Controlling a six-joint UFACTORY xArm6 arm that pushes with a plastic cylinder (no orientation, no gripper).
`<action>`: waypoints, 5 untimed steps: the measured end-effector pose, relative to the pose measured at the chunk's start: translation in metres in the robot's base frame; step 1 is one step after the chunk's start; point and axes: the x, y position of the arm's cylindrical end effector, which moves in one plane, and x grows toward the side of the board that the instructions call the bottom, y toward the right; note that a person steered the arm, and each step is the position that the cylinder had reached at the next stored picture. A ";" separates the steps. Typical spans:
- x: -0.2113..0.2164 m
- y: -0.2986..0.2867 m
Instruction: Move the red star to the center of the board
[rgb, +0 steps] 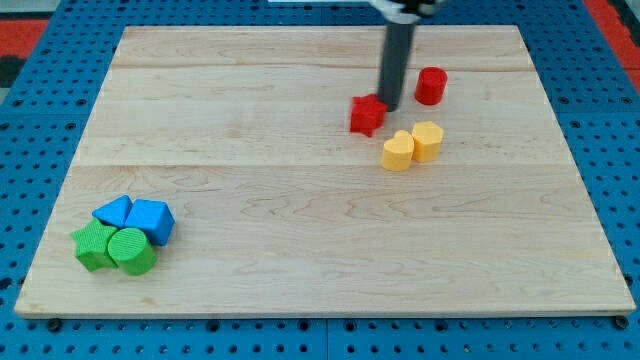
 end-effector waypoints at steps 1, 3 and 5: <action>0.004 0.015; 0.032 0.005; -0.006 -0.081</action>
